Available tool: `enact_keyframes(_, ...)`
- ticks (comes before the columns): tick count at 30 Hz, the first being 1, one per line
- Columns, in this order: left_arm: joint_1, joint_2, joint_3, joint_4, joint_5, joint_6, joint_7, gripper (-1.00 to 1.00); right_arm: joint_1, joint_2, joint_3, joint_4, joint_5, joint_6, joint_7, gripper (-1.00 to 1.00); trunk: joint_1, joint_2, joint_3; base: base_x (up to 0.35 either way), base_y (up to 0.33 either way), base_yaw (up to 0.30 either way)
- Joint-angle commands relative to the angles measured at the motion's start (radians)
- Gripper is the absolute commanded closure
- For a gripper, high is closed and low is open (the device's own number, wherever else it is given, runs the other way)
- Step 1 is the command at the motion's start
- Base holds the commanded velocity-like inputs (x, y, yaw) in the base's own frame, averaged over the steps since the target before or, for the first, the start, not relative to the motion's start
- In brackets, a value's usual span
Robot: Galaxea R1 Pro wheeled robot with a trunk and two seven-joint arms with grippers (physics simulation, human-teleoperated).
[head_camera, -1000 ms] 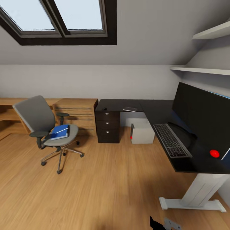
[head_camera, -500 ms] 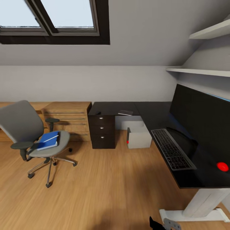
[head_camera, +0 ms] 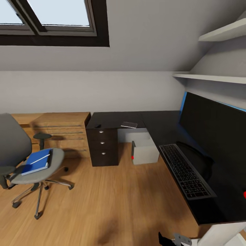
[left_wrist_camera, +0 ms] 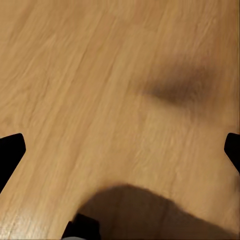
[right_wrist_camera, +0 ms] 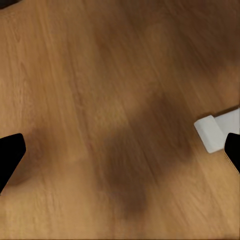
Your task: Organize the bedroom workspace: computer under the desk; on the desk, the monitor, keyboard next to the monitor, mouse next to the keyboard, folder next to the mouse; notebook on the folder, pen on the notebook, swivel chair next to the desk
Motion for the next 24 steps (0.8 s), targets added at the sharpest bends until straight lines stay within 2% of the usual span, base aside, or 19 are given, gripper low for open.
enact_keyframes(1, -0.001, 0.000, 0.003, 0.001, 0.011, -0.001, -0.009, -1.00, -0.001, 0.000, 0.007, 0.002, -0.010, -0.004, 0.005, -1.00, 0.001, 0.000, 0.000, 0.336, 0.000, -0.189)
enact_keyframes(8, -0.001, -0.001, 0.003, 0.001, 0.011, 0.000, -0.010, -1.00, 0.000, 0.000, 0.011, 0.002, 0.005, -0.004, 0.006, -1.00, 0.001, 0.000, 0.004, 0.336, 0.000, -0.167)
enact_keyframes(17, -0.001, -0.002, 0.003, 0.001, 0.011, 0.000, -0.011, -1.00, 0.008, 0.001, 0.015, 0.003, 0.082, -0.004, 0.005, -1.00, 0.001, 0.000, 0.005, 0.336, 0.001, -0.041)
enact_keyframes(24, -0.001, -0.002, 0.003, 0.001, 0.011, -0.001, -0.011, -1.00, 0.009, 0.002, 0.015, 0.003, 0.093, -0.004, 0.005, -1.00, 0.001, 0.000, 0.005, 0.335, 0.079, -0.004)
